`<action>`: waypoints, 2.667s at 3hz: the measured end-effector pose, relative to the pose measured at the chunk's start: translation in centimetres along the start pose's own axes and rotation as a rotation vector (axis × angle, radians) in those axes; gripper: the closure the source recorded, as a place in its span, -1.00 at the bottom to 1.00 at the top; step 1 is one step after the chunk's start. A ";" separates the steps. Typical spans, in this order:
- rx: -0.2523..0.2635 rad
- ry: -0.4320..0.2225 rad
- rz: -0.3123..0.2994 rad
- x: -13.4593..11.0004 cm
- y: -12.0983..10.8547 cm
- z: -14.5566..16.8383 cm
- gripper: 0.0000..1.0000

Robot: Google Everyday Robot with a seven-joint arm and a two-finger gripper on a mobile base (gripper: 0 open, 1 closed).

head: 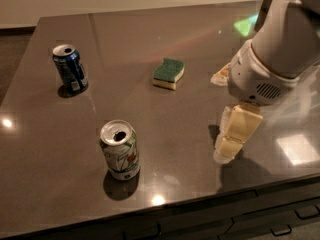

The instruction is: Move 7up can near sponge

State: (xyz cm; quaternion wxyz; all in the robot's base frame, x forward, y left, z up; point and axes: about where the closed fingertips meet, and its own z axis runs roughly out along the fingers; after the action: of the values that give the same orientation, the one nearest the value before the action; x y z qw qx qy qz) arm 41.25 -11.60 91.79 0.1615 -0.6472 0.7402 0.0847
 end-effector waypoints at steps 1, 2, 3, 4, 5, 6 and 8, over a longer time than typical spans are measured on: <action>-0.030 -0.051 -0.012 -1.3 0.8 1.9 -1.00; -0.042 -0.104 -0.009 -2.6 1.1 3.2 -1.00; -0.061 -0.143 -0.005 -3.9 1.4 4.2 -1.00; -0.078 -0.172 0.002 -4.7 1.5 5.0 -1.00; -0.090 -0.230 0.003 -6.0 1.7 5.5 -1.00; -0.080 -0.303 -0.016 -7.6 2.3 5.8 -1.00; -0.094 -0.394 -0.044 -10.0 3.4 6.4 -1.00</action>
Offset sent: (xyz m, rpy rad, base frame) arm -0.0010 0.0562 -0.0344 0.1758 0.0355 0.0384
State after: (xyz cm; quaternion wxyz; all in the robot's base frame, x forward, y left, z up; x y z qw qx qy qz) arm 39.83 0.31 89.02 0.2746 -0.6411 0.6751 0.2406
